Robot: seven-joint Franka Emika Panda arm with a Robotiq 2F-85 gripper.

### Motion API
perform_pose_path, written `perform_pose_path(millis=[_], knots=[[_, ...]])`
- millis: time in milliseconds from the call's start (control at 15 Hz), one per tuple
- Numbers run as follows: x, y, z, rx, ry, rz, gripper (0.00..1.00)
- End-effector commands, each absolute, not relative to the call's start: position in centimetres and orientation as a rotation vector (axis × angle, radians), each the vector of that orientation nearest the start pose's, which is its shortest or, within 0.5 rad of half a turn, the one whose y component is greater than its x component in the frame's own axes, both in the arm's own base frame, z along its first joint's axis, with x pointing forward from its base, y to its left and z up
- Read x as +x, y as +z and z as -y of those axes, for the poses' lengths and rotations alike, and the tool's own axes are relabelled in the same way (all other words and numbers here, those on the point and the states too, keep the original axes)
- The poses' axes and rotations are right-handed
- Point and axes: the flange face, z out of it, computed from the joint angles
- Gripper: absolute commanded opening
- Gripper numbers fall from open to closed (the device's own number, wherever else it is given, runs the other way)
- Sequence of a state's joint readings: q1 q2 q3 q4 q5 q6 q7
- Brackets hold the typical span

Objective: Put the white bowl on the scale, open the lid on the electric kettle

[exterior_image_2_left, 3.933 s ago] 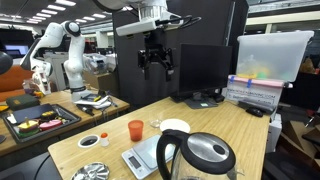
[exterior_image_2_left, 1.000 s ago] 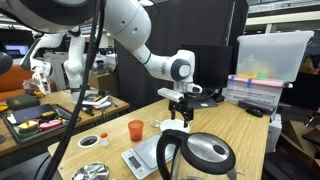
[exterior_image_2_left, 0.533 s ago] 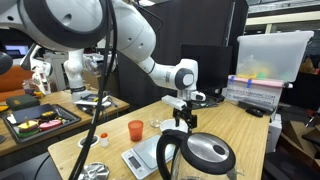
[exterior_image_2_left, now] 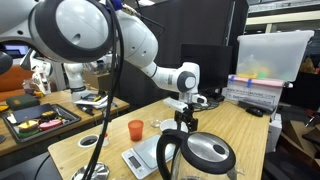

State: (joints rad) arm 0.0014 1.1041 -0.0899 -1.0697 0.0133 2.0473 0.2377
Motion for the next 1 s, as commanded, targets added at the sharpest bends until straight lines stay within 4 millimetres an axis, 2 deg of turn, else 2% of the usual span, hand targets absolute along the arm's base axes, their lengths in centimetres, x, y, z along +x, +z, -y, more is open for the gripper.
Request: perform_pose_path(millis=[0, 467, 533, 933], knots=[[75.8, 13.5, 4.7, -3.166, 0.255, -0.482, 0.57], [75.6, 13.3, 5.2, -3.173, 0.321, -0.486, 0.07], [75.8, 13.7, 5.3, -3.180, 0.316, -0.480, 0.04], [76.0, 14.4, 6.0, -3.176, 0.316, -0.500, 0.05]])
